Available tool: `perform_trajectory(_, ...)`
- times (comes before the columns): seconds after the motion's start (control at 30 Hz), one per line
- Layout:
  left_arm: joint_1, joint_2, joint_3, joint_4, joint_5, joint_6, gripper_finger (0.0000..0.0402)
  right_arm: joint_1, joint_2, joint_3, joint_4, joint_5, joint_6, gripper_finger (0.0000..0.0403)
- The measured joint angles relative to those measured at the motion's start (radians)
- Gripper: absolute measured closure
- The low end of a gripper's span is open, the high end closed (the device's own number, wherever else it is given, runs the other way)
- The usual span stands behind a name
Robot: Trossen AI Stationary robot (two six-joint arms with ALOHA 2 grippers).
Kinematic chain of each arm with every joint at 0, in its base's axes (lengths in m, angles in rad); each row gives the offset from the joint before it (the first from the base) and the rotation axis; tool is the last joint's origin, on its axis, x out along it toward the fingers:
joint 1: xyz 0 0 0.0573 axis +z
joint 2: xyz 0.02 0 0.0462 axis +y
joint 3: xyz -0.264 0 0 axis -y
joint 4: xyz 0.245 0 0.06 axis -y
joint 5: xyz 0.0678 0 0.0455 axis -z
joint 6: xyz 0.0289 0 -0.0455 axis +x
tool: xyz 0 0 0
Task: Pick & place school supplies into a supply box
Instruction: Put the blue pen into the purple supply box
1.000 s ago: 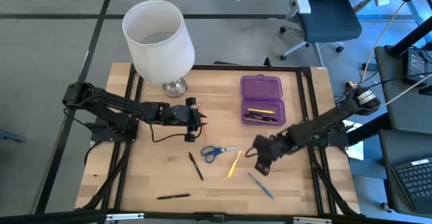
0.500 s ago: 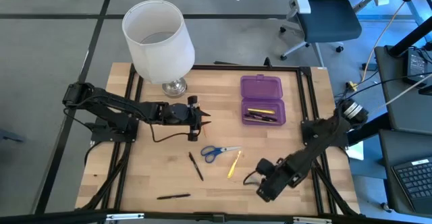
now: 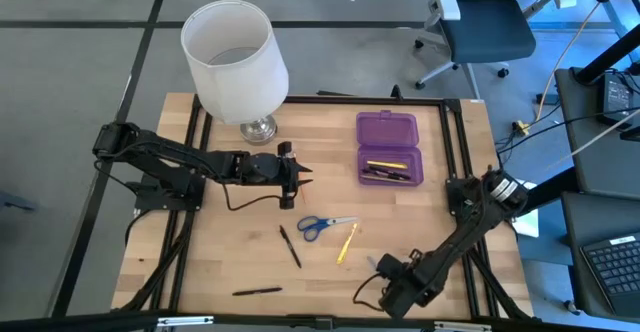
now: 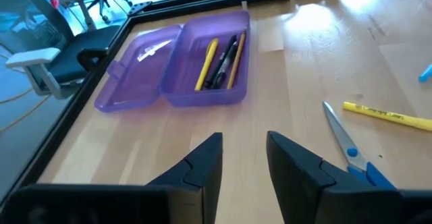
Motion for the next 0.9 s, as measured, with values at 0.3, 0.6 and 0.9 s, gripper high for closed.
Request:
perform_trajectory(0.3, -0.001, 0.000, 0.000, -0.002, 0.000, -0.027, 0.0295, 0.035, 0.044, 0.000, 0.007, 0.031, 0.050, 0.0276)
perform_trajectory(0.6, -0.001, 0.000, 0.000, -0.002, 0.000, -0.027, 0.0299, 0.041, 0.054, -0.001, 0.026, 0.115, 0.021, 0.0276)
perform_trajectory(0.9, -0.001, 0.000, 0.000, -0.029, 0.003, -0.081, 0.0295, 0.047, 0.044, -0.081, 0.120, 0.108, 0.024, 0.0276)
